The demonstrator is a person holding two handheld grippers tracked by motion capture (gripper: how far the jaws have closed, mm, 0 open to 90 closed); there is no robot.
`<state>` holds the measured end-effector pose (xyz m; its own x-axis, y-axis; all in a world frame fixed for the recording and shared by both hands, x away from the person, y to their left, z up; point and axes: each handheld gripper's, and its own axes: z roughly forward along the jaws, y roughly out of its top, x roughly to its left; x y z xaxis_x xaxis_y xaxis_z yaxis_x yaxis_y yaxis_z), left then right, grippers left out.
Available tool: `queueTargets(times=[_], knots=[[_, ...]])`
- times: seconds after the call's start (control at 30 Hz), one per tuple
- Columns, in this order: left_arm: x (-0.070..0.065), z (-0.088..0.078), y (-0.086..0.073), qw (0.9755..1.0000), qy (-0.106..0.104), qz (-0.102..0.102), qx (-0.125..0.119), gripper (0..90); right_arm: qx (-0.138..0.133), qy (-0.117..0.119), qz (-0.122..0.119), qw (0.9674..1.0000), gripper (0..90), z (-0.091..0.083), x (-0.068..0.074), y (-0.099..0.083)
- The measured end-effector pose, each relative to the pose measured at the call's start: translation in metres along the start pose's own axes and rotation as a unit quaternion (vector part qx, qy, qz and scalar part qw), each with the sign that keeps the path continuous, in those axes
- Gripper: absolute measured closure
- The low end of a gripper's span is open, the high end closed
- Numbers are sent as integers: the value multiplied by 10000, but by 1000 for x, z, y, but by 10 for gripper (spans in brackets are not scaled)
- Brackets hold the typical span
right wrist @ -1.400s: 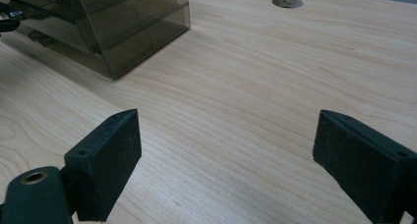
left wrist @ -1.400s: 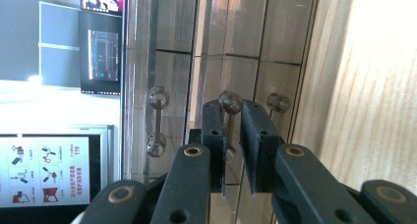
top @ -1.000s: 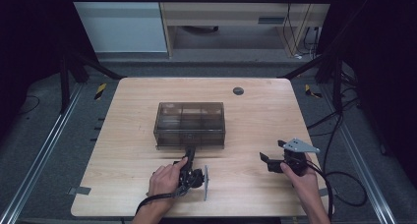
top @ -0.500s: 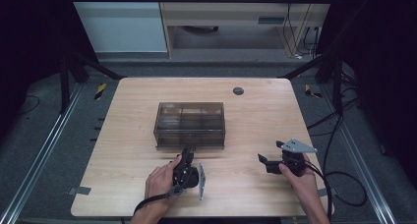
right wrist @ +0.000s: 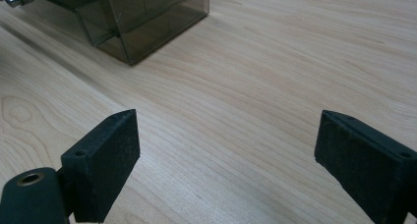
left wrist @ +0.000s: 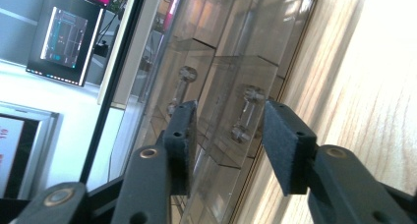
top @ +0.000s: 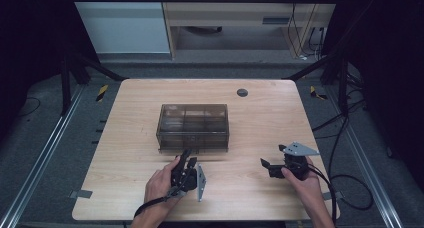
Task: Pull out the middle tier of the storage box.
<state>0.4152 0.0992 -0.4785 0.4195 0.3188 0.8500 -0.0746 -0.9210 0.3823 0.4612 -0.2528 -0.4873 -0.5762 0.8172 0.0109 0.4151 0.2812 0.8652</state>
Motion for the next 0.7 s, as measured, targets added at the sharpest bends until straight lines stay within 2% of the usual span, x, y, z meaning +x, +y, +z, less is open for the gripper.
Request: queueTargets(times=[0.07,0.13,0.17,0.27,0.3,0.33,0.37,0.43,0.47,0.5,0.53,0.57,0.6,0.63,0.67,0.7], knots=[[2,-2,-1,9997,-161,-185,11,522,53,-6,-48,10000,103,1,2,0],[1,-3,-3,9991,-288,-293,45,498,230,-76,-136,9996,105,5,4,-1],[1,-3,-3,9991,-288,-293,45,480,230,-76,-136,9996,105,5,4,-1],[3,-6,-4,9989,-333,-312,48,468,432,-102,-337,9984,115,10,9,-2],[9,-8,-6,9977,-442,-517,15,433,522,-24,-386,9979,120,12,13,-1],[9,-8,-6,9977,-442,-517,15,418,522,-24,-386,9979,120,12,13,-1],[13,-9,-10,9972,-558,-485,122,404,727,-117,-462,9962,138,15,17,2],[18,-11,-17,9969,-631,-363,297,382,1022,-251,-671,9922,148,18,21,7],[21,-12,-22,9960,-706,-446,325,369,1119,-290,-760,9904,151,20,23,9],[24,-12,-27,9942,-823,-627,308,356,1165,-269,-779,9898,156,20,25,11],[24,-12,-27,9942,-823,-627,308,346,1175,-186,-761,9900,155,20,27,13],[28,-12,-31,9925,-906,-760,320,346,1175,-186,-761,9900,155,20,27,13],[31,-12,-36,9910,-961,-866,329,334,1213,-110,-785,9894,155,20,29,15],[36,-13,-42,9899,-993,-959,327,313,1315,-31,-896,9873,155,20,33,19],[36,-13,-42,9899,-993,-959,327,309,1315,-31,-896,9873,155,20,33,19],[38,-13,-46,9887,-1043,-1031,317,309,1333,-7,-928,9867,157,21,35,21]])
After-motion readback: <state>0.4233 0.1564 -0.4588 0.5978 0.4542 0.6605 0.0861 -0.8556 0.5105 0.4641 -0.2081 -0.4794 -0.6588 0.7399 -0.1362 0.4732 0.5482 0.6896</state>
